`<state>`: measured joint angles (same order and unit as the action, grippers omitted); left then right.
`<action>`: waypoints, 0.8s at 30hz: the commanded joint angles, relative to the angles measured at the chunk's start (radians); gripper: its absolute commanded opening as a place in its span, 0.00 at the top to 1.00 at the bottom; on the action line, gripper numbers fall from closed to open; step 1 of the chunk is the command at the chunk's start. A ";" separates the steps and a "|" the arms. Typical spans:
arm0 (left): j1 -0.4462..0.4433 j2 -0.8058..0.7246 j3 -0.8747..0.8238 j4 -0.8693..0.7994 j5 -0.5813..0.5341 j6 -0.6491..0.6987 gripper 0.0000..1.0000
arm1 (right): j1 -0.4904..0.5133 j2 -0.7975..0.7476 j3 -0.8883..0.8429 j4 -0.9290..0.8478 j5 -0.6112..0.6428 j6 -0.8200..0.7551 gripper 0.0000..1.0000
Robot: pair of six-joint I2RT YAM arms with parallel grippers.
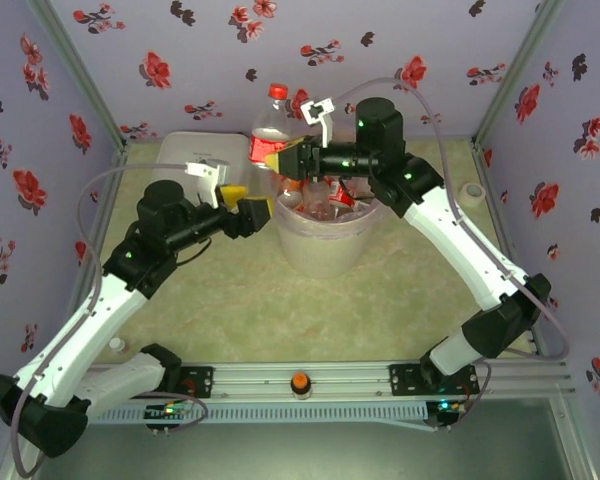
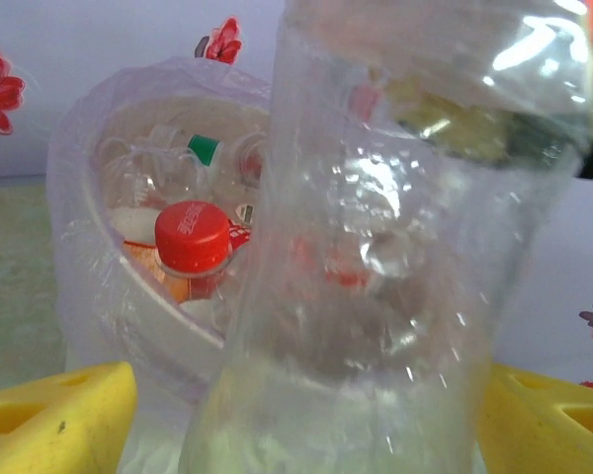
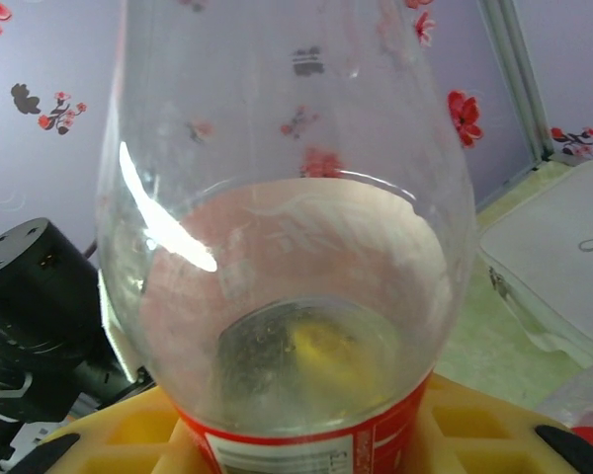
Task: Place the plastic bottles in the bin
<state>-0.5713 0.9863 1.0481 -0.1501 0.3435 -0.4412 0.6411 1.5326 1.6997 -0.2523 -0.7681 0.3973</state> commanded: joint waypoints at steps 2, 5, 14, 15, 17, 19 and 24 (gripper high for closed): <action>-0.006 0.014 0.047 0.055 0.013 0.020 0.26 | 0.006 0.013 -0.005 0.059 -0.049 0.032 0.60; -0.006 0.020 0.053 0.052 0.012 0.028 0.44 | 0.006 0.018 -0.005 0.061 -0.050 0.030 0.60; -0.006 0.032 0.092 -0.053 -0.026 0.093 0.72 | -0.029 0.013 0.082 -0.051 0.024 -0.037 0.09; -0.007 0.036 0.102 -0.070 -0.028 0.102 0.72 | -0.040 0.007 0.097 -0.065 0.043 -0.043 0.06; -0.007 0.043 0.114 -0.095 -0.028 0.121 0.72 | -0.062 -0.007 0.120 -0.073 0.080 -0.046 0.03; -0.012 0.048 0.122 -0.114 -0.029 0.139 0.72 | -0.079 -0.019 0.138 -0.071 0.124 -0.044 0.02; -0.040 0.062 0.138 -0.133 -0.019 0.179 0.72 | -0.089 0.013 0.204 -0.072 0.183 -0.040 0.05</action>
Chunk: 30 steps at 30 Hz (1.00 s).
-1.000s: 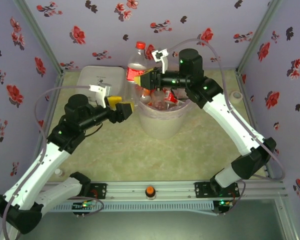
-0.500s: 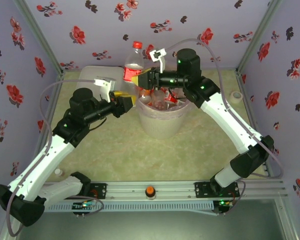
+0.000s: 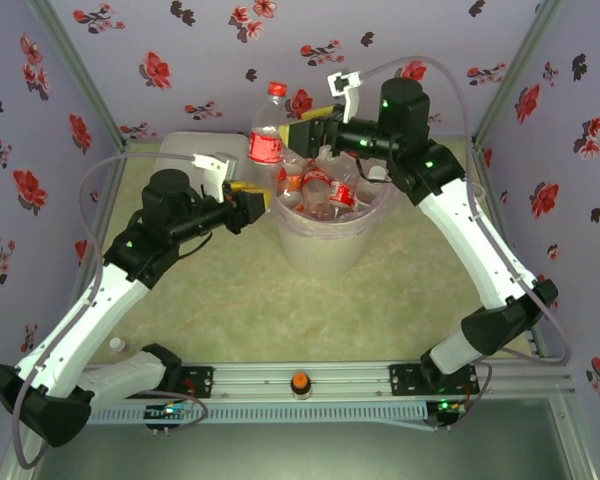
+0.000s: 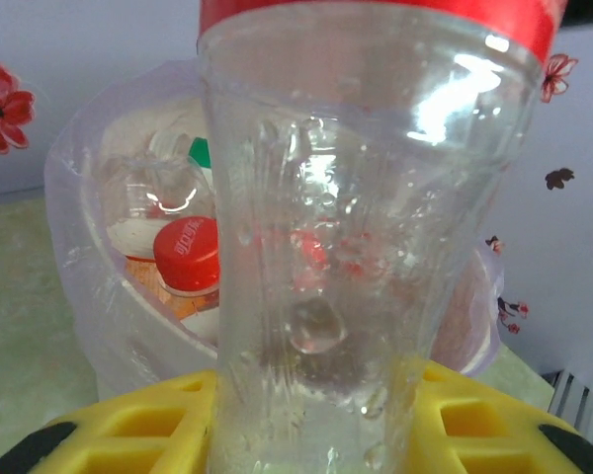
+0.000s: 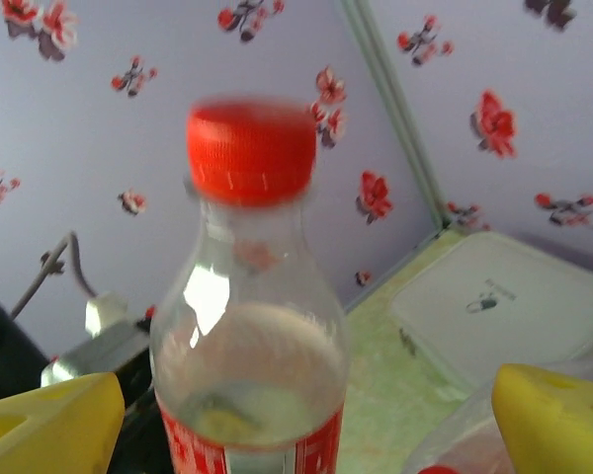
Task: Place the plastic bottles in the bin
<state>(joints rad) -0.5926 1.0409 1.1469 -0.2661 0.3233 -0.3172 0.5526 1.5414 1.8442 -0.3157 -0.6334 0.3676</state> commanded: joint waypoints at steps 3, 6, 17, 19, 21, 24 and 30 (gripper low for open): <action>-0.035 0.029 0.065 -0.042 0.008 0.077 0.72 | 0.000 0.054 0.112 0.009 0.001 0.031 0.09; -0.049 0.048 0.090 -0.068 0.006 0.094 0.72 | 0.001 0.077 0.123 0.023 -0.027 0.053 0.23; -0.064 0.062 0.123 -0.078 0.006 0.098 0.28 | -0.006 -0.006 0.118 0.012 0.000 -0.012 0.79; -0.064 0.049 0.113 -0.056 -0.015 0.068 0.07 | -0.015 -0.042 0.121 0.013 0.035 -0.038 0.82; -0.064 0.039 0.101 -0.043 -0.049 0.035 0.00 | -0.030 -0.086 0.116 0.021 0.091 -0.070 0.85; -0.064 0.037 0.085 -0.032 -0.128 -0.027 0.00 | -0.056 -0.174 0.065 0.069 0.223 -0.119 0.90; -0.064 0.105 0.061 -0.040 -0.263 -0.097 0.00 | -0.072 -0.297 -0.057 0.145 0.507 -0.313 0.95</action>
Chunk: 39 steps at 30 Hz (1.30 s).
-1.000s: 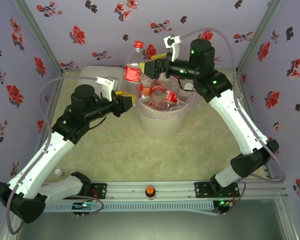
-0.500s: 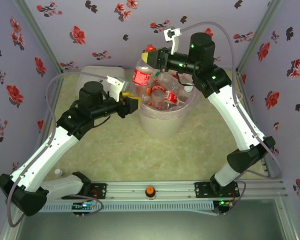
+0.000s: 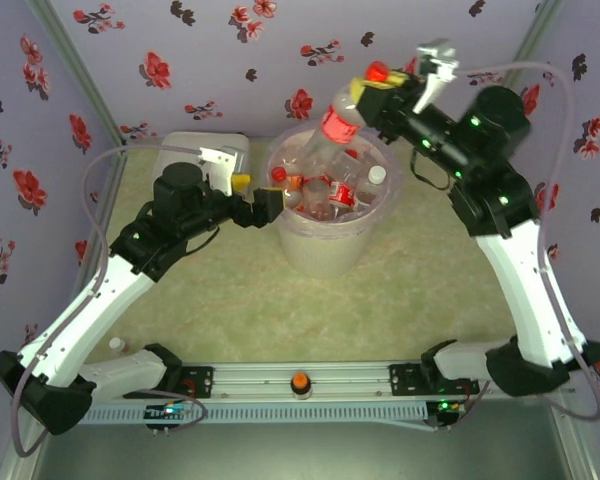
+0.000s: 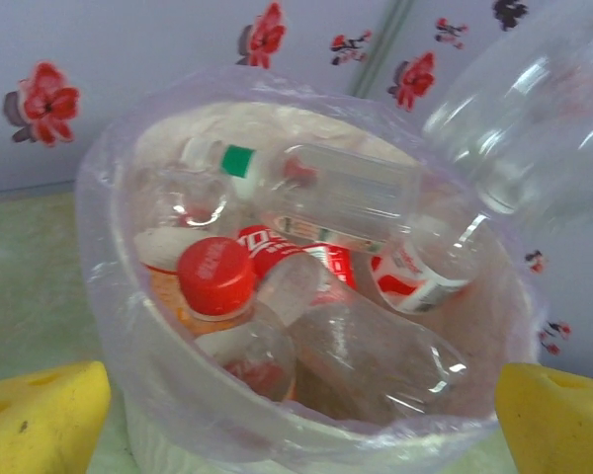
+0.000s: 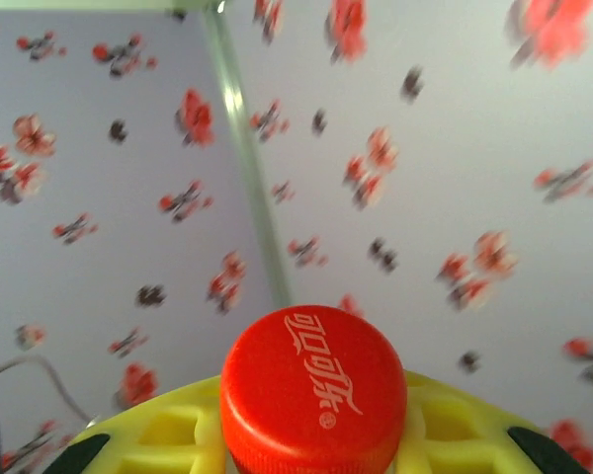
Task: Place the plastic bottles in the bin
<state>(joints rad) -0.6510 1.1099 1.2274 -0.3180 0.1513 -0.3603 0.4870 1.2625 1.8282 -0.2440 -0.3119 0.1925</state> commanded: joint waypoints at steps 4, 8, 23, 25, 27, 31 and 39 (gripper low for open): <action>-0.008 0.087 -0.036 0.018 -0.123 -0.074 0.00 | -0.014 -0.014 -0.075 0.078 0.251 -0.244 0.95; -0.012 0.108 -0.059 0.031 -0.137 -0.087 0.00 | -0.014 0.017 -0.092 0.068 0.293 -0.333 0.96; -0.019 0.125 -0.088 0.041 -0.147 -0.095 0.00 | -0.014 0.131 -0.080 -0.080 -0.001 -0.143 0.99; -0.018 0.130 -0.086 0.039 -0.147 -0.093 0.00 | -0.014 0.139 -0.080 -0.079 -0.053 -0.087 1.00; -0.019 0.135 -0.085 0.038 -0.147 -0.092 0.00 | -0.014 0.152 -0.070 -0.087 -0.097 -0.052 0.99; -0.018 0.145 -0.080 0.040 -0.147 -0.094 0.00 | -0.013 0.174 -0.046 -0.110 -0.137 -0.024 1.00; -0.019 0.150 -0.073 0.035 -0.148 -0.090 0.00 | 0.010 0.274 -0.032 -0.231 -0.035 -0.104 0.99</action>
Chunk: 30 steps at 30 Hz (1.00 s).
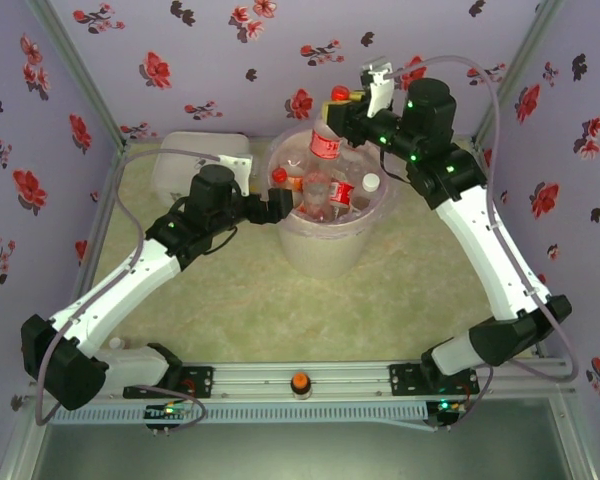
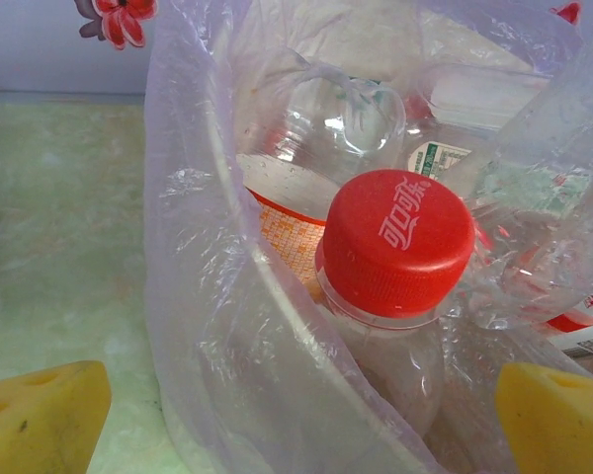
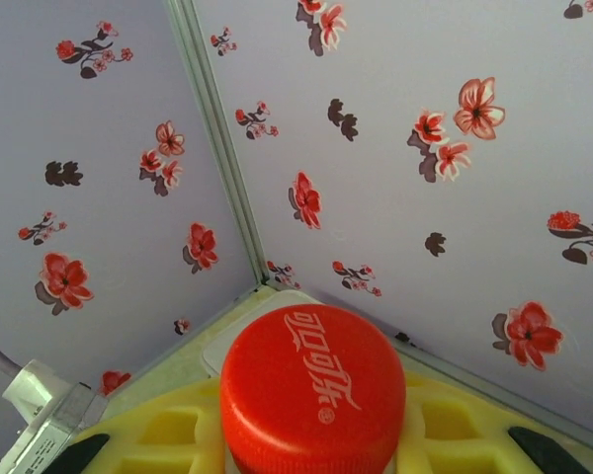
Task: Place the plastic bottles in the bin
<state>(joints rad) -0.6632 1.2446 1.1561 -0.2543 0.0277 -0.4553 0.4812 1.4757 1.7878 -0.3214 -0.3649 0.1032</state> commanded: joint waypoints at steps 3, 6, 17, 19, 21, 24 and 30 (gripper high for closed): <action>-0.007 0.016 0.005 -0.036 -0.027 0.013 0.00 | 0.017 0.135 0.072 -0.253 0.026 -0.013 0.99; -0.007 0.019 0.008 -0.035 -0.028 0.014 0.00 | 0.027 0.197 0.110 -0.327 0.053 -0.015 0.98; -0.006 0.020 0.016 -0.038 -0.030 0.025 0.00 | 0.071 0.307 0.276 -0.497 0.184 -0.075 0.99; -0.006 0.017 0.016 -0.041 -0.034 0.026 0.00 | 0.073 0.287 0.329 -0.500 0.187 -0.074 0.98; -0.007 0.014 0.016 -0.045 -0.042 0.029 0.00 | 0.072 0.271 0.399 -0.526 0.211 -0.070 0.98; -0.006 0.009 0.012 -0.051 -0.048 0.031 0.00 | 0.073 0.227 0.460 -0.567 0.308 -0.056 0.95; -0.006 -0.013 -0.017 -0.036 -0.051 0.026 0.00 | 0.073 0.098 0.381 -0.539 0.350 -0.053 0.95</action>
<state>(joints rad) -0.6643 1.2469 1.1564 -0.2481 0.0158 -0.4541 0.5480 1.6260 2.1860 -0.7803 -0.0582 0.0593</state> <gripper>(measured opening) 0.997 0.294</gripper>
